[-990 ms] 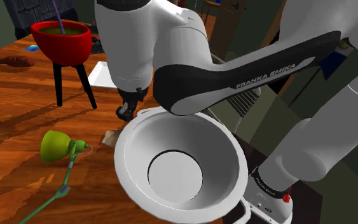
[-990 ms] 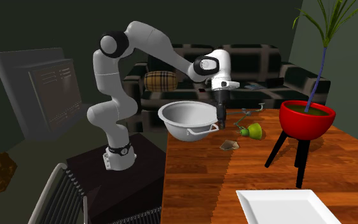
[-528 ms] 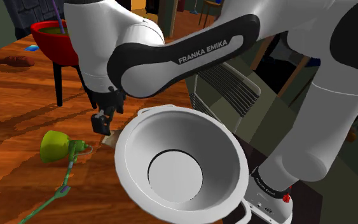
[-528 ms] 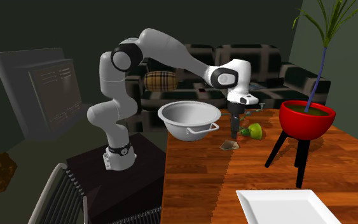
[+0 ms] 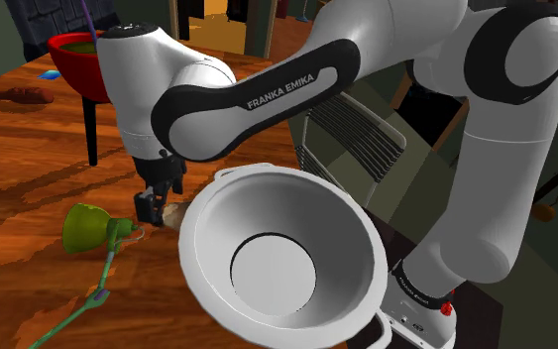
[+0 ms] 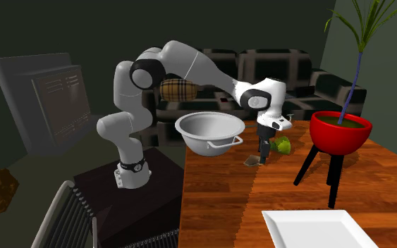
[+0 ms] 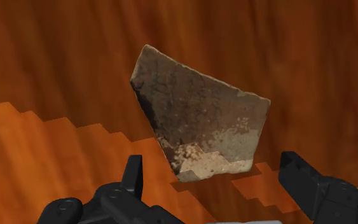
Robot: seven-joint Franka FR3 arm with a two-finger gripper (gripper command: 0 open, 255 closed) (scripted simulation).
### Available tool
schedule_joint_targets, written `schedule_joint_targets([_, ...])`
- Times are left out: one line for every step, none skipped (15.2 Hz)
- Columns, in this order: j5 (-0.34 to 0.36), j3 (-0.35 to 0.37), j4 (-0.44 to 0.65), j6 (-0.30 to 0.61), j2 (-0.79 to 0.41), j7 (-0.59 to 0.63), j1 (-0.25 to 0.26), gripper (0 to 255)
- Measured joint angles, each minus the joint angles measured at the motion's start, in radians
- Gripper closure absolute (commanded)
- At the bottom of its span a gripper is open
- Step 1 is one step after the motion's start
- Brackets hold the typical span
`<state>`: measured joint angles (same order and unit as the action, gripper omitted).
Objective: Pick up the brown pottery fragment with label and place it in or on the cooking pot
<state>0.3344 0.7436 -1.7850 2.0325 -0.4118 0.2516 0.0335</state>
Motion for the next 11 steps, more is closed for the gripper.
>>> schedule_joint_targets([0.007,-0.004,-0.010,0.016,-0.008,0.006,0.003,0])
schedule_joint_targets([0.011,-0.006,-0.013,0.022,-0.013,0.007,0.004,0])
schedule_joint_targets([0.013,-0.007,-0.014,0.025,-0.016,0.009,0.005,0])
schedule_joint_targets([0.014,-0.008,-0.014,0.026,-0.016,0.009,0.005,0])
schedule_joint_targets([0.014,-0.008,-0.014,0.027,-0.017,0.010,0.006,0])
schedule_joint_targets([0.015,-0.008,-0.014,0.028,-0.018,0.010,0.006,0])
schedule_joint_targets([0.015,-0.008,-0.014,0.028,-0.018,0.010,0.006,0])
schedule_joint_targets([0.015,-0.008,-0.014,0.028,-0.018,0.010,0.006,0])
schedule_joint_targets([0.015,-0.008,-0.014,0.028,-0.018,0.010,0.006,255])
schedule_joint_targets([0.015,-0.008,-0.014,0.028,-0.017,0.010,0.006,255])
schedule_joint_targets([0.015,-0.008,-0.014,0.028,-0.017,0.009,0.005,255])
